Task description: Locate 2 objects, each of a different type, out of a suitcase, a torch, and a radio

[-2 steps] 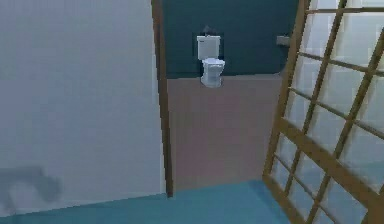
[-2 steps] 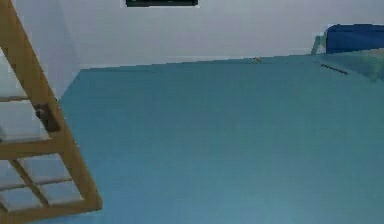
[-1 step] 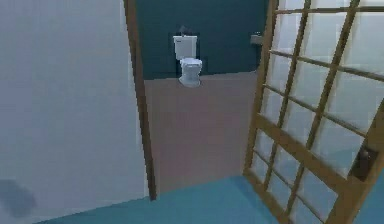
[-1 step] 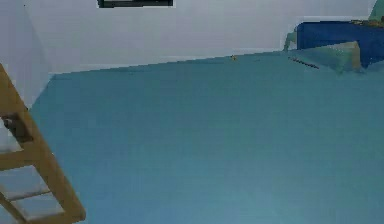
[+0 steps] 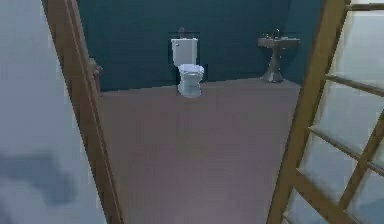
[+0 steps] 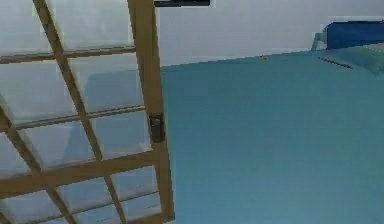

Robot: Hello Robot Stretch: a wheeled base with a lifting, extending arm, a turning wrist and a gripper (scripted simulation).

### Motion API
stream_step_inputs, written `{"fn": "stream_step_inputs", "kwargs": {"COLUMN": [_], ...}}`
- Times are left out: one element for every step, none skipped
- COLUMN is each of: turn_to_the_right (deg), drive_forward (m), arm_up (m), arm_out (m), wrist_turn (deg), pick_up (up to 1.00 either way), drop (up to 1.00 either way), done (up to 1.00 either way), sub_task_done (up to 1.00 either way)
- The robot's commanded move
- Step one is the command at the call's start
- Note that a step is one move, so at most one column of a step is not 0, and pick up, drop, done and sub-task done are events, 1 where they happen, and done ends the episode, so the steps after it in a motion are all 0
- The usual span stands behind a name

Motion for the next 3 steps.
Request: {"fn": "stream_step_inputs", "kwargs": {"turn_to_the_right": [0.0, -12.0, -3.0], "drive_forward": [0.5, 0.0, 0.0], "arm_up": [0.0, 0.0, 0.0], "arm_out": [0.0, 0.0, 0.0], "wrist_turn": [0.0, 0.0, 0.0], "pick_up": [0.0, 0.0, 0.0], "drop": [0.0, 0.0, 0.0], "done": [0.0, 0.0, 0.0], "sub_task_done": [0.0, 0.0, 0.0]}}
